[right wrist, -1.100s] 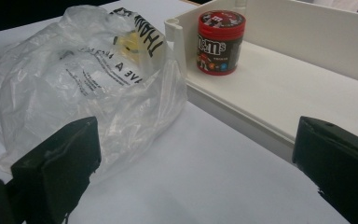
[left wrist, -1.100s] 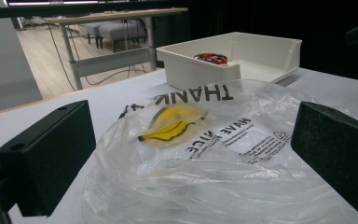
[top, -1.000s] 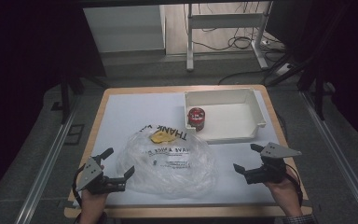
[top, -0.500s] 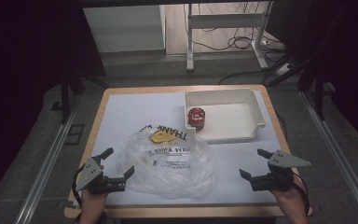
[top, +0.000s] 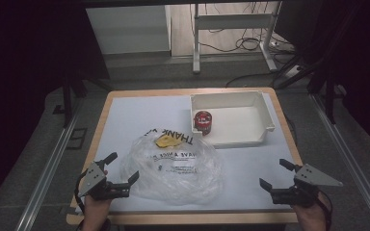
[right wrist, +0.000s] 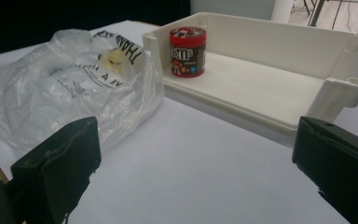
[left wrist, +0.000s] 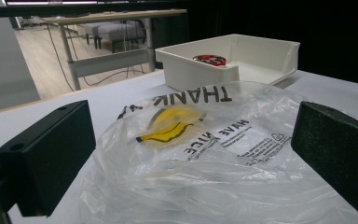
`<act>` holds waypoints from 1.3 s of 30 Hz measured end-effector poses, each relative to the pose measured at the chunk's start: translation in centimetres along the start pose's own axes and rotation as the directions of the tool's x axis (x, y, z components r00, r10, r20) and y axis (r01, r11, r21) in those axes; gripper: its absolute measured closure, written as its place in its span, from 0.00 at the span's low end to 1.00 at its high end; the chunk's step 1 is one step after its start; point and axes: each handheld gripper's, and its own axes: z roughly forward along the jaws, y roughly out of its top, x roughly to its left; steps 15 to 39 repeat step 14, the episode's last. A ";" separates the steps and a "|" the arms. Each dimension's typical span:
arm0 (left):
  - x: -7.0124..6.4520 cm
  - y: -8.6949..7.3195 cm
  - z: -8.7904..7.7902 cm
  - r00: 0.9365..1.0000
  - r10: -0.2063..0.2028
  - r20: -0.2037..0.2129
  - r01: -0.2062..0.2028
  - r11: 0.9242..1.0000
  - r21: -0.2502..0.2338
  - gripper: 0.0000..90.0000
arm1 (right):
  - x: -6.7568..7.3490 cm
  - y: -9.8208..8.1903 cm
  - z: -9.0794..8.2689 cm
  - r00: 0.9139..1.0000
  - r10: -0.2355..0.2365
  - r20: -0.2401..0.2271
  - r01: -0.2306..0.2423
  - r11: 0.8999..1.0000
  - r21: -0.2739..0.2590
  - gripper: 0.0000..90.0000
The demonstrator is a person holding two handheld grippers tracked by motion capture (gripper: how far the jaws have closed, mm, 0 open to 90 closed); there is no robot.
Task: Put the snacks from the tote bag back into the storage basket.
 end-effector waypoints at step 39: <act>0.0 0.1 0.1 1.000 -0.003 -0.005 0.003 1.000 -0.002 0.00 | -1.2 -1.0 -3.7 0.995 0.089 0.050 -0.082 0.987 -0.141 0.00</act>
